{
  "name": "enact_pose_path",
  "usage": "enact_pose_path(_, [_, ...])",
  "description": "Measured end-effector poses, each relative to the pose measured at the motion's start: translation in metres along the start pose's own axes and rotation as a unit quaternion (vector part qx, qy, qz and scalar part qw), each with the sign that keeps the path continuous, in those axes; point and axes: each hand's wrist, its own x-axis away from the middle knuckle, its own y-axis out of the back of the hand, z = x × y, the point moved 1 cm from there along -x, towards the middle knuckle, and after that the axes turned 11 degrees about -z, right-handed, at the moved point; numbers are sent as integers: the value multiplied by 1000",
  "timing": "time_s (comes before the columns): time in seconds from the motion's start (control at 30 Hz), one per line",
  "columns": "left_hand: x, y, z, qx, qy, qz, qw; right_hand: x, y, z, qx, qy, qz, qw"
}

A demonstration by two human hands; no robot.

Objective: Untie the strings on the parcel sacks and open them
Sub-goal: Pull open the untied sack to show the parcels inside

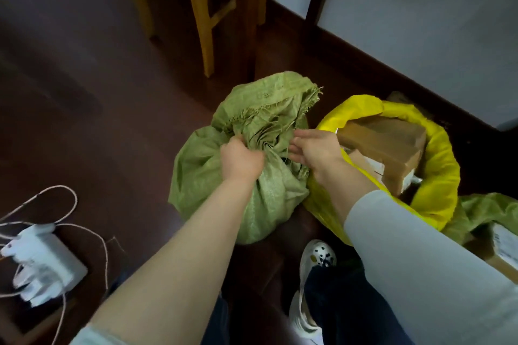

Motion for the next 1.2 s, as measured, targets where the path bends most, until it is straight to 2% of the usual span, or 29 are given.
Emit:
enact_pose_path(0.13, [-5,1,-1,-118,-63,-53,990,-16,-20,-18,21,-1,-4,1000])
enact_pose_path(0.33, [-29,-2,-5,-119,-4,25,993,-11,-31,-30,-51,-61,58,995])
enact_pose_path(0.43, [-32,1,-3,-121,-7,67,990,-7,-29,-31,-65,-73,78,992])
enact_pose_path(0.53, [-29,5,-8,-198,-92,55,974,-5,-27,-23,-72,-80,70,992])
enact_pose_path(0.67, [-17,12,-19,-260,-255,43,930,-10,-22,-16,-151,-136,95,975])
enact_pose_path(0.8, [0,13,-28,-312,-345,138,875,-21,-17,-19,-205,-196,103,953])
enact_pose_path(0.83, [3,13,-28,-310,-339,165,873,-23,-17,-21,-214,-196,97,952])
enact_pose_path(0.87, [4,14,-29,-279,-315,177,890,-25,-17,-23,-222,-192,82,952])
enact_pose_path(0.9, [2,16,-31,-222,-275,164,921,-27,-17,-24,-230,-187,71,952])
enact_pose_path(0.97, [-6,25,-37,-69,-170,74,980,-28,-16,-25,-242,-162,68,954])
enact_pose_path(1.0, [-11,29,-40,12,-109,45,993,-26,-16,-25,-250,-148,76,954])
enact_pose_path(1.03, [-16,32,-42,89,-38,57,994,-25,-17,-26,-258,-136,83,953])
enact_pose_path(1.07, [-18,32,-42,148,33,109,982,-21,-18,-26,-257,-125,90,954])
enact_pose_path(1.13, [-14,30,-41,190,127,208,951,-10,-21,-27,-235,-101,103,961])
enact_pose_path(1.2, [-13,22,-37,217,160,189,944,0,-22,-25,-213,-84,147,962])
